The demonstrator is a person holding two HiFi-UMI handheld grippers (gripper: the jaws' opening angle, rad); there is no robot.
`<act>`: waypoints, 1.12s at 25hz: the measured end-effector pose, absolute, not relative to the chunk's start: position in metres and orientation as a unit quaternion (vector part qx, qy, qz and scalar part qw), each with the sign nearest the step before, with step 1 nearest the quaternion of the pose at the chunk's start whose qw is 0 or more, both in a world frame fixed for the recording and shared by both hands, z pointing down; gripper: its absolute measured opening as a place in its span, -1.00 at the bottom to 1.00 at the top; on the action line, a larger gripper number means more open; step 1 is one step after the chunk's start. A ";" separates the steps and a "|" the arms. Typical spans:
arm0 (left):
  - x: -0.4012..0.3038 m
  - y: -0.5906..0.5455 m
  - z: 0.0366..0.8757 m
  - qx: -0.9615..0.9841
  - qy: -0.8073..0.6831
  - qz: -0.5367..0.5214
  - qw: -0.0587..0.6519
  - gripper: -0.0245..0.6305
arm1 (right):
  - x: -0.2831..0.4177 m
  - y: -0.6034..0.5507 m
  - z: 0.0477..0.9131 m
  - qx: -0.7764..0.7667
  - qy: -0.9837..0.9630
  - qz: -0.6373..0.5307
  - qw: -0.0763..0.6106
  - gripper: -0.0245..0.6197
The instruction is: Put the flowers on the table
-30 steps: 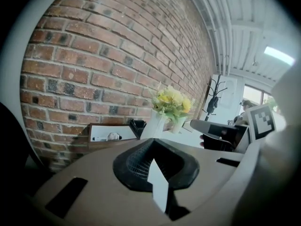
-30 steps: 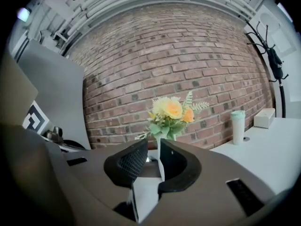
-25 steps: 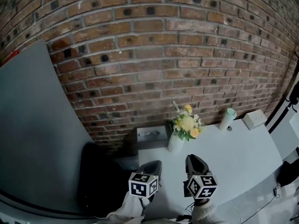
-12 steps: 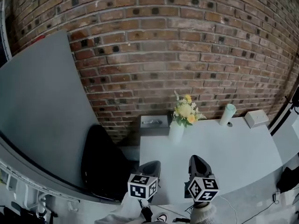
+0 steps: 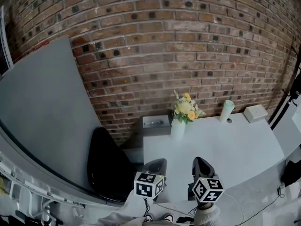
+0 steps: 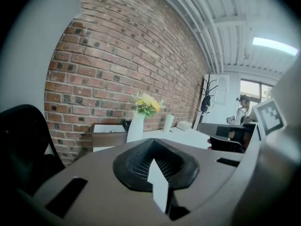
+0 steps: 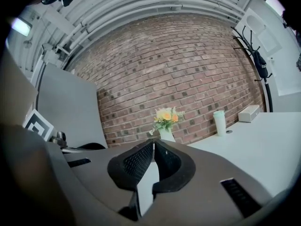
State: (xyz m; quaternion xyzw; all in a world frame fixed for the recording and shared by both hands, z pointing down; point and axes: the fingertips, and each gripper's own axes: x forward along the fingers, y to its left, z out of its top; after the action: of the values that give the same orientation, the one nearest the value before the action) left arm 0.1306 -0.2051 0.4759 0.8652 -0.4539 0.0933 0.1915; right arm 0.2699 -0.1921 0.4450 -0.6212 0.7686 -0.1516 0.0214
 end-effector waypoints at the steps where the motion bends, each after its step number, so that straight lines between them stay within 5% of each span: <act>1: 0.129 -0.205 0.475 0.867 -0.451 0.093 0.191 -0.91 | 0.266 -0.190 0.444 -0.621 0.769 -0.151 0.018 -0.83; 28: 0.119 -0.197 0.481 0.886 -0.410 0.088 0.199 -0.91 | 0.229 -0.173 0.451 -0.640 0.757 -0.126 -0.042 -0.85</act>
State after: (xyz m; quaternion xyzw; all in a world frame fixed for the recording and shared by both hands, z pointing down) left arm 0.1186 -0.1973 0.4808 0.8857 -0.4101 0.0876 0.1993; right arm 0.2294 -0.1728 0.4507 -0.6398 0.7570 -0.1258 -0.0424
